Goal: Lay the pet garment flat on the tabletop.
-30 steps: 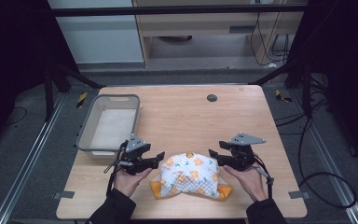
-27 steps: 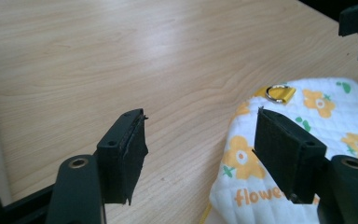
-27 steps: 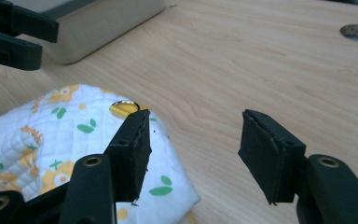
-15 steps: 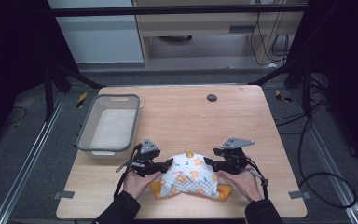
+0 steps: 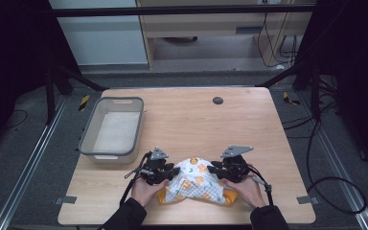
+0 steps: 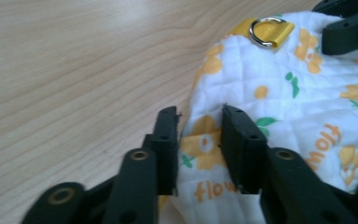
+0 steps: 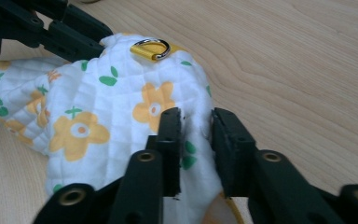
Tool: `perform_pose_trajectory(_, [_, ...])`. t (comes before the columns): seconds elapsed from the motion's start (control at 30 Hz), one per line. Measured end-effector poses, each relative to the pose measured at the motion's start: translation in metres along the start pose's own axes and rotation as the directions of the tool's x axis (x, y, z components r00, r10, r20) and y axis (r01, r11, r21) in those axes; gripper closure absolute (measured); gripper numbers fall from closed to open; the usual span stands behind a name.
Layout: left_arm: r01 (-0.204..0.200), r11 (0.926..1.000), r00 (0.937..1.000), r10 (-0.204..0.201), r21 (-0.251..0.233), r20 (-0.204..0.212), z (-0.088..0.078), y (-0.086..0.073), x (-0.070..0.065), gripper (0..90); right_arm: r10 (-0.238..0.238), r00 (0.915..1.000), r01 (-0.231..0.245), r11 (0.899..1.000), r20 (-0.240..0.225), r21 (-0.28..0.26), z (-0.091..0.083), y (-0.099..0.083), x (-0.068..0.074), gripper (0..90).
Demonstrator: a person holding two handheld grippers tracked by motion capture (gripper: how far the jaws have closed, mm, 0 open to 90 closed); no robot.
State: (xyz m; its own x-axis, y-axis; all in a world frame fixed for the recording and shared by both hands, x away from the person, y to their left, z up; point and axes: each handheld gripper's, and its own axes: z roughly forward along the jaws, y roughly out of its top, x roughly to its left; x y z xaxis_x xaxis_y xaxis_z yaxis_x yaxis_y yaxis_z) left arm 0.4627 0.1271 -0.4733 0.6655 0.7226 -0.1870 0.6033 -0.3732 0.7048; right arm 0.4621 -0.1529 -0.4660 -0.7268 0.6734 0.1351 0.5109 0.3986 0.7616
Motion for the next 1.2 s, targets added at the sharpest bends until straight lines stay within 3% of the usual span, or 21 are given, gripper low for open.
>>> perform_pose_trajectory(0.17, [-0.014, 0.9999, 0.9998, 0.014, 0.005, 0.015, 0.001, -0.001, -0.001, 86.2, -0.013, 0.9999, 0.013, 1.000, -0.008, 0.012, 0.000, 0.000, 0.001, 80.8])
perform_pose_trajectory(0.3, [-0.021, 0.9997, 0.9995, 0.021, -0.008, 0.023, -0.003, -0.001, -0.001, 88.9, -0.004, 1.0000, 0.004, 1.000, -0.008, 0.003, -0.001, 0.000, 0.002, 81.3])
perform_pose_trajectory(0.57, [-0.054, 0.9938, 0.9983, 0.056, -0.098, 0.018, -0.031, 0.006, -0.008, 89.4, -0.007, 1.0000, 0.007, 0.997, -0.001, -0.079, -0.014, 0.004, 0.006, 82.6])
perform_pose_trajectory(0.6, [-0.071, 0.9889, 0.9972, 0.074, -0.130, 0.013, -0.041, 0.009, -0.013, 89.5, -0.010, 0.9999, 0.010, 0.994, 0.002, -0.109, -0.019, 0.007, 0.009, 83.1])
perform_pose_trajectory(0.63, [-0.071, 0.9889, 0.9972, 0.074, -0.130, 0.013, -0.041, 0.009, -0.013, 89.5, -0.010, 0.9999, 0.010, 0.994, 0.002, -0.109, -0.019, 0.007, 0.009, 83.1])
perform_pose_trajectory(0.67, [-0.082, 0.9859, 0.9964, 0.084, -0.146, 0.008, -0.046, 0.011, -0.015, 89.5, -0.014, 0.9999, 0.014, 0.989, 0.001, -0.146, -0.025, 0.011, 0.013, 83.3])
perform_pose_trajectory(0.77, [-0.115, 0.9673, 0.9933, 0.116, -0.226, -0.009, -0.068, 0.021, -0.025, 89.5, -0.040, 0.9990, 0.043, 0.977, 0.017, -0.209, -0.037, 0.019, 0.020, 83.4])
perform_pose_trajectory(0.9, [-0.161, 0.9392, 0.9870, 0.153, -0.304, -0.049, -0.085, 0.037, -0.033, 89.5, -0.058, 0.9959, 0.077, 0.946, 0.070, -0.316, -0.053, 0.034, 0.025, 83.1])
perform_pose_trajectory(0.97, [-0.194, 0.9268, 0.9801, 0.170, -0.321, -0.103, -0.087, 0.048, -0.033, 89.5, -0.062, 0.9918, 0.099, 0.928, 0.111, -0.359, -0.056, 0.042, 0.026, 82.9])
perform_pose_trajectory(1.0, [-0.194, 0.9268, 0.9801, 0.170, -0.321, -0.103, -0.087, 0.048, -0.033, 89.4, -0.062, 0.9918, 0.099, 0.928, 0.111, -0.359, -0.056, 0.042, 0.026, 82.9])
perform_pose_trajectory(1.03, [-0.204, 0.9219, 0.9769, 0.171, -0.329, -0.128, -0.086, 0.056, -0.032, 89.4, -0.062, 0.9892, 0.108, 0.922, 0.132, -0.371, -0.055, 0.047, 0.025, 82.9])
perform_pose_trajectory(1.1, [-0.199, 0.9171, 0.9760, 0.154, -0.345, -0.154, -0.081, 0.068, -0.026, 89.3, -0.056, 0.9754, 0.135, 0.915, 0.213, -0.381, -0.044, 0.061, 0.017, 82.6])
perform_pose_trajectory(1.13, [-0.187, 0.9153, 0.9744, 0.127, -0.357, -0.186, -0.070, 0.081, -0.016, 89.0, -0.049, 0.9712, 0.138, 0.914, 0.233, -0.381, -0.040, 0.065, 0.013, 82.1])
perform_pose_trajectory(1.17, [-0.187, 0.9153, 0.9744, 0.127, -0.357, -0.186, -0.070, 0.081, -0.016, 88.4, -0.049, 0.9712, 0.138, 0.914, 0.233, -0.381, -0.040, 0.065, 0.013, 82.1])
perform_pose_trajectory(1.2, [-0.165, 0.9159, 0.9740, 0.093, -0.366, -0.207, -0.061, 0.086, -0.008, 88.4, -0.028, 0.9650, 0.128, 0.918, 0.261, -0.374, -0.031, 0.070, 0.006, 80.6])
